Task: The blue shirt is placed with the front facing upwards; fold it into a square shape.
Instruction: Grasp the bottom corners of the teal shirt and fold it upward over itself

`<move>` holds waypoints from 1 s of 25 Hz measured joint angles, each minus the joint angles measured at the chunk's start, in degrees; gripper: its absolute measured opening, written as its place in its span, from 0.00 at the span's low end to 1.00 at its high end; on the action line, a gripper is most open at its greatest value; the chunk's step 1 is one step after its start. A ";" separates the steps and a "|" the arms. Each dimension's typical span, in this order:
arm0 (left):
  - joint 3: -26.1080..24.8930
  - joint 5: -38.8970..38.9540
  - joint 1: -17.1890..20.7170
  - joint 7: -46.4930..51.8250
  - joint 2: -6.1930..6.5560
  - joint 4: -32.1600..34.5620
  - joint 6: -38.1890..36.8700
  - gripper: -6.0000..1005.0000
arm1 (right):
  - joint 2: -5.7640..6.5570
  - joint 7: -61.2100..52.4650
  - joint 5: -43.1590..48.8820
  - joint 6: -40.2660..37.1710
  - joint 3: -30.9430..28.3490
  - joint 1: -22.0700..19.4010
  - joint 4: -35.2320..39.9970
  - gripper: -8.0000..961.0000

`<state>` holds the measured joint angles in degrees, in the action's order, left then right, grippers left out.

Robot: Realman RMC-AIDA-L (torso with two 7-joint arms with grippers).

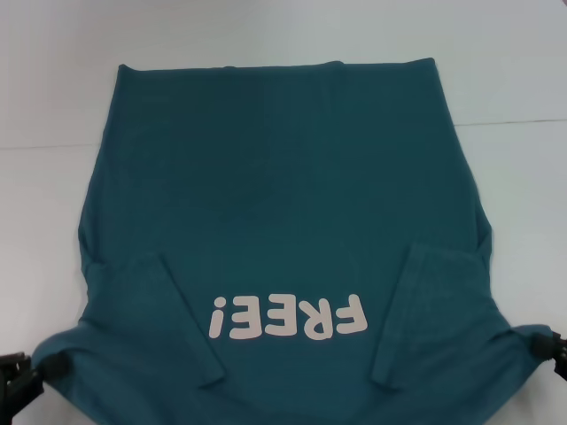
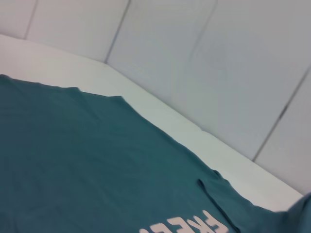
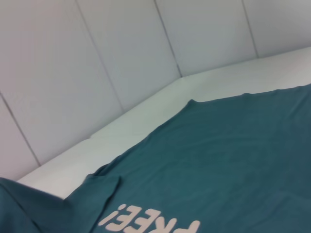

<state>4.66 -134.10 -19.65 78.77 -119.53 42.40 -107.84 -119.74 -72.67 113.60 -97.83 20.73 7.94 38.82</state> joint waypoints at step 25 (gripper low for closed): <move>0.50 5.74 -8.93 1.45 -0.10 -7.57 19.36 0.05 | 0.12 -2.15 -0.51 12.81 -6.78 7.56 -4.62 0.05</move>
<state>5.17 -128.36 -28.57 80.21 -119.63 34.83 -88.48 -119.61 -74.82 113.09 -85.02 13.95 15.50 34.20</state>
